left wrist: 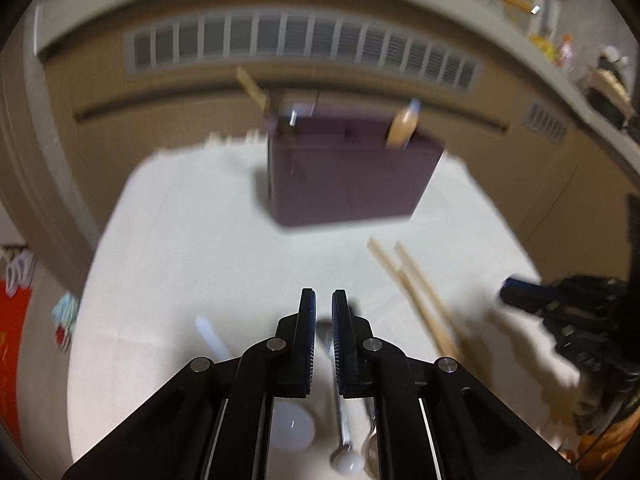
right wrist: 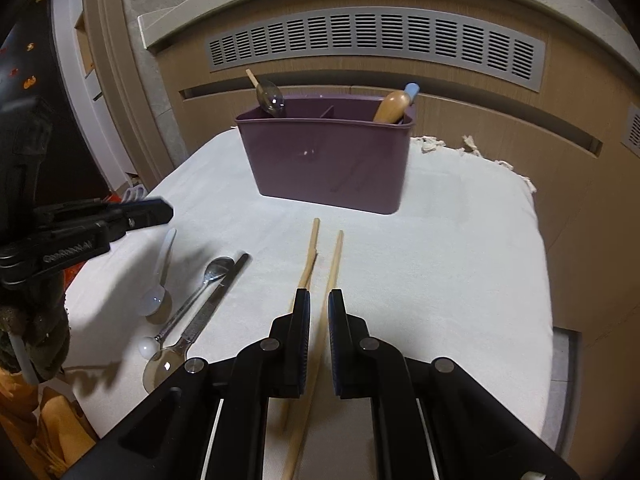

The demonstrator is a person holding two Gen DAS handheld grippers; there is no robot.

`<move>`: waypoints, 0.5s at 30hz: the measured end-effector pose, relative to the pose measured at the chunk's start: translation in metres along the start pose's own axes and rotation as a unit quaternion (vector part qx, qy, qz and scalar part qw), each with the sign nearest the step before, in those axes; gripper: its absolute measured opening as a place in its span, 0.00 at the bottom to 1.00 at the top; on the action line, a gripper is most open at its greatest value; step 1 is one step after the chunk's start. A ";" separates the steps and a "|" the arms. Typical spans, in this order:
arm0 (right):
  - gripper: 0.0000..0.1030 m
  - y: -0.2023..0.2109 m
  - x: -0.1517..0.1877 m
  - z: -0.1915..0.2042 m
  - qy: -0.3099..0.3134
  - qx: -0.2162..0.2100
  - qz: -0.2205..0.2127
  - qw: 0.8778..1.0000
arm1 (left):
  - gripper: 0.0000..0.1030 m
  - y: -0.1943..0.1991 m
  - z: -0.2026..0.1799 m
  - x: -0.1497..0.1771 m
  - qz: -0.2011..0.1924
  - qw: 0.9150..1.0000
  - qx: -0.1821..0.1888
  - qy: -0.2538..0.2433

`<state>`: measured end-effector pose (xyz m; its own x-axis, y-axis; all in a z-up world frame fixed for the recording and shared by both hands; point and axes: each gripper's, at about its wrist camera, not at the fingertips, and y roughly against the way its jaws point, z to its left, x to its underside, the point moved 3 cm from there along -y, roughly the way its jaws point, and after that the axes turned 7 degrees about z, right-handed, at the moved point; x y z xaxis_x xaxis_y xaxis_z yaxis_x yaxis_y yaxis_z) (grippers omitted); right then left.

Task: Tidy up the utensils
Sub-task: 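Grasp the steel spoon with the left tool while the right tool holds the chopsticks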

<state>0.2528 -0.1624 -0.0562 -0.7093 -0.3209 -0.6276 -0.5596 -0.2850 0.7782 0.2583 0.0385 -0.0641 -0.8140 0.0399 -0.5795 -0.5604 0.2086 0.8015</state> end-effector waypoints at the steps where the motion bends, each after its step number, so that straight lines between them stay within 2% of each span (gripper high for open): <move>1: 0.09 0.001 0.002 -0.001 -0.001 0.005 0.001 1.000 | 0.12 -0.007 0.000 0.004 0.024 1.000 -0.001 0.003; 3: 0.09 0.000 0.007 -0.001 0.001 0.017 0.004 1.000 | 0.20 -0.019 -0.003 0.016 0.061 0.998 0.004 0.000; 4: 0.09 -0.001 0.010 -0.001 0.002 0.019 0.006 1.000 | 0.29 -0.024 -0.007 0.023 0.073 0.997 0.009 -0.005; 5: 0.09 -0.003 0.013 -0.001 0.003 0.022 0.010 1.000 | 0.37 -0.027 -0.011 0.029 0.080 0.997 0.013 -0.009; 7: 0.09 -0.011 0.020 -0.003 0.002 0.022 0.023 0.999 | 0.43 -0.031 -0.017 0.035 0.087 0.996 0.020 -0.015; 10: 0.09 -0.024 0.027 -0.005 0.000 0.023 0.040 0.999 | 0.43 -0.037 -0.017 0.031 0.083 0.996 0.007 -0.015; 15: 0.09 -0.035 0.033 -0.008 -0.004 0.018 0.050 0.999 | 0.42 -0.054 -0.010 0.013 0.071 0.996 -0.036 -0.026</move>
<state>0.2519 -0.1700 -0.1044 -0.7661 -0.3382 -0.5466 -0.5006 -0.2196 0.8374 0.2762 0.0178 -0.1136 -0.8782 0.1141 -0.4644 -0.4509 0.1263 0.8836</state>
